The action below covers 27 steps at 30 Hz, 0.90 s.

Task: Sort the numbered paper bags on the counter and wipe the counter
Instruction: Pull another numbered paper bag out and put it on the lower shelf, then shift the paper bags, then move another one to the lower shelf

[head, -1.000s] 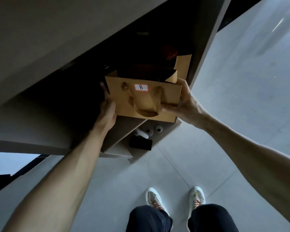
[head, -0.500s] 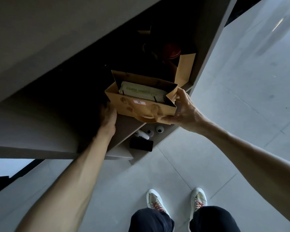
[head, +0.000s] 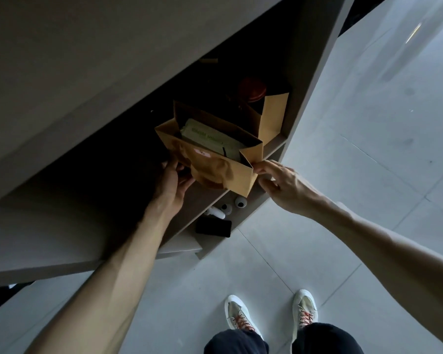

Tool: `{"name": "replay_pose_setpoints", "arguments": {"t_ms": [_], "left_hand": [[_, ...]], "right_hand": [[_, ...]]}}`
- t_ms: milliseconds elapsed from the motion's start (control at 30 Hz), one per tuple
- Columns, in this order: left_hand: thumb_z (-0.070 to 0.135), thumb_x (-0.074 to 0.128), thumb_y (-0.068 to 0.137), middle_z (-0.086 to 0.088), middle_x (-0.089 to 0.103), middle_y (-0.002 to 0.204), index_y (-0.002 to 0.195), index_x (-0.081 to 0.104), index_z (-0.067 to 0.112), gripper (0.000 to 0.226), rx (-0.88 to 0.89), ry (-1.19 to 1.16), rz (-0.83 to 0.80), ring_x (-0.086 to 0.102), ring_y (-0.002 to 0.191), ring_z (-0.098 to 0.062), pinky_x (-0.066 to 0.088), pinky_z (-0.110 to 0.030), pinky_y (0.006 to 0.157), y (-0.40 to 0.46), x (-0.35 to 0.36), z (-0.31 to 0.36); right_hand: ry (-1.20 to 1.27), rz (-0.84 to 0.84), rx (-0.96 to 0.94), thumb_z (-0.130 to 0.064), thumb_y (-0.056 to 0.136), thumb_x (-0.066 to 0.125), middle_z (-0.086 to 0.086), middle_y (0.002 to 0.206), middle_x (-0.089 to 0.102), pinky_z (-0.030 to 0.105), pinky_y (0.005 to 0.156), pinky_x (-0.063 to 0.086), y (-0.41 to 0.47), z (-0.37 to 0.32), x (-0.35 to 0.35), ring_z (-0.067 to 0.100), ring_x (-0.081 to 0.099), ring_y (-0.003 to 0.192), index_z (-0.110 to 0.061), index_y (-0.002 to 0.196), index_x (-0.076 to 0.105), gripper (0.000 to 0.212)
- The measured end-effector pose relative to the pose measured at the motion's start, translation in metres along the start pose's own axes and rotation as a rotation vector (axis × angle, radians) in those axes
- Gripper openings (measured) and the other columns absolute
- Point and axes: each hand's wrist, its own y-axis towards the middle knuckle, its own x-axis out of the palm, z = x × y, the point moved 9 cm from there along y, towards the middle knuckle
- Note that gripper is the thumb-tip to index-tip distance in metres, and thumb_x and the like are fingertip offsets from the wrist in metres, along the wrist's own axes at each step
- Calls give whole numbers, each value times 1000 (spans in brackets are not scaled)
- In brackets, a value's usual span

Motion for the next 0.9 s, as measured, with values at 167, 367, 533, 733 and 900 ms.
{"name": "replay_pose_setpoints", "arguments": {"t_ms": [167,367,533,733,900], "left_hand": [[30,47,100,-5,57,121,139,42,17,41,39,3,-55,59,107,-14,55,-29,84,20,22,28],[34,45,99,1,57,118,129,47,23,32,101,58,-130,54,112,-14,46,-35,99,32,41,51],[37,45,98,-6,51,138,144,39,19,49,126,81,-179,50,124,-18,43,-34,103,32,43,53],[27,46,100,-3,61,117,131,51,14,34,260,209,12,66,94,-15,54,-30,80,-18,13,65],[21,45,101,-1,64,91,107,62,16,19,405,370,-12,65,68,-7,53,-24,62,-101,22,93]], "right_hand": [[-60,-2,-11,-5,98,46,4,126,59,21,87,44,25,2,-4,17,57,112,-17,127,54,33],[-133,-102,-18,-2,97,41,3,135,56,37,99,50,44,1,0,17,55,121,-25,137,44,46],[-120,-106,-31,-6,97,47,2,135,56,34,95,53,49,-7,2,15,56,120,-25,137,45,44],[-15,83,-87,-27,96,58,-8,98,68,21,73,57,15,-42,-46,1,66,82,-17,108,67,18],[-46,165,-173,-34,97,55,-10,92,68,17,67,54,-25,-99,-105,-6,60,75,-19,104,69,22]]}}
